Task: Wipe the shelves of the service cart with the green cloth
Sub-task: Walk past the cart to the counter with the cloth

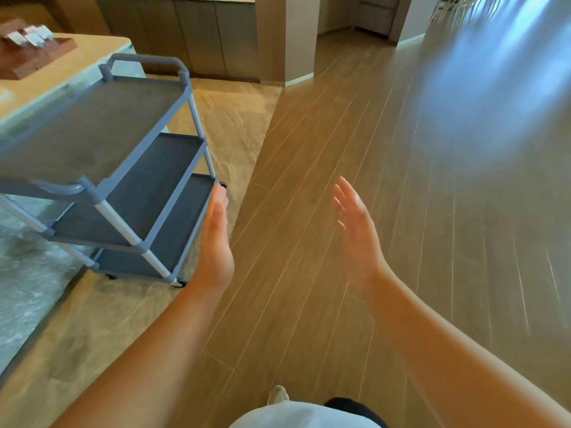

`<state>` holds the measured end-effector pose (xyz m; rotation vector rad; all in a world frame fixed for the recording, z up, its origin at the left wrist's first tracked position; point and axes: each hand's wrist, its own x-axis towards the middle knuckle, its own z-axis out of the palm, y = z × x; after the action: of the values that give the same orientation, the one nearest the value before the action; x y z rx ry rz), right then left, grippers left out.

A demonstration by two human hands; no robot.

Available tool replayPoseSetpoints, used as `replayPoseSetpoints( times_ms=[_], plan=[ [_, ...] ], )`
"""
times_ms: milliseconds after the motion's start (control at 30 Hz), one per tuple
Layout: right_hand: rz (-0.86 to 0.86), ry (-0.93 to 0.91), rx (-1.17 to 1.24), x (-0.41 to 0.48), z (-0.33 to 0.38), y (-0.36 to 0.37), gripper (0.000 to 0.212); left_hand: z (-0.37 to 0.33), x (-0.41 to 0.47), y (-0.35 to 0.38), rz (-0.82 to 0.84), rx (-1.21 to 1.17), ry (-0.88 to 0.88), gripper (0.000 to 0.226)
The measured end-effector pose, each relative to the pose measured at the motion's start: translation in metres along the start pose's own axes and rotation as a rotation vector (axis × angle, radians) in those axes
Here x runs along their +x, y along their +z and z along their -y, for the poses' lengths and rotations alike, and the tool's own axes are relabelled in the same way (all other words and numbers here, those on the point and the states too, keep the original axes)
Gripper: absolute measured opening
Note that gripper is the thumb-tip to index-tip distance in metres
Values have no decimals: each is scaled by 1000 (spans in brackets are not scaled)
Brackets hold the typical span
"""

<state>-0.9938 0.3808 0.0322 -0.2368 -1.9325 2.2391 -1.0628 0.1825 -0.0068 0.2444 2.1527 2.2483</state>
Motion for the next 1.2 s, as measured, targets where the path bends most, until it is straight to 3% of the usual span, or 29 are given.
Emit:
replayPoseSetpoints(
  times_ms=[533,733,933,1200],
  plan=[
    [-2,-2,52,205,-10,-40,65,30,187,65,-10,27,-26,93],
    [34,1,63,301,-1,-71,75,34,267,101,-38,29,-56,89],
    [74,-7,59,378,3,-89,71,38,334,124,-68,43,-47,104],
    [72,-11,55,486,-6,-81,61,55,437,134,-80,43,-42,96]
  ],
)
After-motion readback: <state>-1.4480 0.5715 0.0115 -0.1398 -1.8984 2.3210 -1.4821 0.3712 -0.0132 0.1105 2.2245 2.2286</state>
